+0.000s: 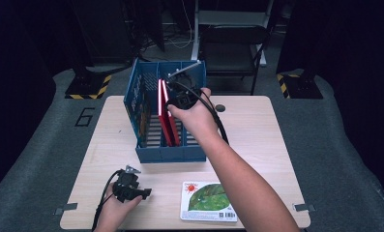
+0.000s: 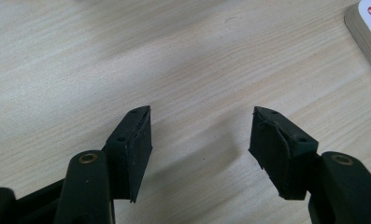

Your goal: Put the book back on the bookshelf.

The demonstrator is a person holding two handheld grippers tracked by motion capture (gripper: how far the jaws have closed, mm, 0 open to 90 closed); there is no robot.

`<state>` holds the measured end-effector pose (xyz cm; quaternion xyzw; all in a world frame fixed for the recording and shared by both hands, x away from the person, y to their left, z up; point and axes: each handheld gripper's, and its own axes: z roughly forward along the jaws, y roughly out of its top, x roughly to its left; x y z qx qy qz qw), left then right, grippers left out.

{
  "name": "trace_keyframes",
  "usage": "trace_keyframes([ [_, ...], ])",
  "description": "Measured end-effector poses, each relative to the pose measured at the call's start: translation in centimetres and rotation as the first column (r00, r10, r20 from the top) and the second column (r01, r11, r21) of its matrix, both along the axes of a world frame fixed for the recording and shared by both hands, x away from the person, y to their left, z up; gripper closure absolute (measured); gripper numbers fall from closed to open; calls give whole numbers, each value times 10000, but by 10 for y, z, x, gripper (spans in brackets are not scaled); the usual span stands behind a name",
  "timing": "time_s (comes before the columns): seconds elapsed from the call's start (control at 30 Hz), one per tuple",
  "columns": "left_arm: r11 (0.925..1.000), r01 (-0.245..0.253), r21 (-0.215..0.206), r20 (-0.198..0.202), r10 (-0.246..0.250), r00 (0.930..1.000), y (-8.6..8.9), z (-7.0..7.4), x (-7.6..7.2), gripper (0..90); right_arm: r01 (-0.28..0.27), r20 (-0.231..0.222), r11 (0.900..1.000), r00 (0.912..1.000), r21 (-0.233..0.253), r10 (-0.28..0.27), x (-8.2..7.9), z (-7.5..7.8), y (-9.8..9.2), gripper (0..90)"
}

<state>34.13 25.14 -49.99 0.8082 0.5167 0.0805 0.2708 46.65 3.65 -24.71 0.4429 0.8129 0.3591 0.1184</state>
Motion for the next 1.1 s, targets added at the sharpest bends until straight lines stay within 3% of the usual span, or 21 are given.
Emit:
trace_keyframes([
  [0.1,10000,-4,-59,-27,4,10000,-1,-2,0,391,-412,226,9991,9989,-22,413,-8,-2,-7,509],
  [0.17,9990,276,346,77,-279,9996,0,-1,1,393,-600,475,9981,9970,-149,606,-14,-4,-12,499],
  [0.33,9998,94,152,115,-95,9999,-2,-2,0,391,-966,607,9953,9935,23,963,-28,-15,-32,489],
  [0.37,9993,221,285,182,-226,9996,-2,-2,0,390,-1005,599,9949,9932,101,997,-31,-17,-35,488],
  [0.43,9994,230,268,213,-235,9995,-3,-3,0,377,-1106,694,9938,9914,-50,1107,-36,-22,-41,487],
  [0.6,9960,517,734,548,-558,9969,-8,-4,-2,355,-1388,850,9900,9864,-240,1404,-50,-33,-52,464],
  [0.67,9954,548,792,376,-579,9976,-9,-3,-3,347,-1546,952,9878,9832,-179,1556,-57,-38,-56,457],
  [0.7,9956,462,820,506,-504,9974,-10,-4,-3,347,-1631,1027,9864,9811,-179,1641,-60,-41,-58,457],
  [0.83,9960,439,776,532,-481,9974,-9,-5,-3,347,-1769,1038,9842,9788,-65,1766,-71,-52,-63,457],
  [1.07,9907,701,1165,811,-799,9935,-11,-6,-5,344,-1888,947,9820,9777,37,1876,-83,-76,-71,452],
  [1.1,9932,632,981,817,-713,9941,-12,-7,-5,343,-1941,907,9810,9771,69,1926,-84,-79,-72,452],
])
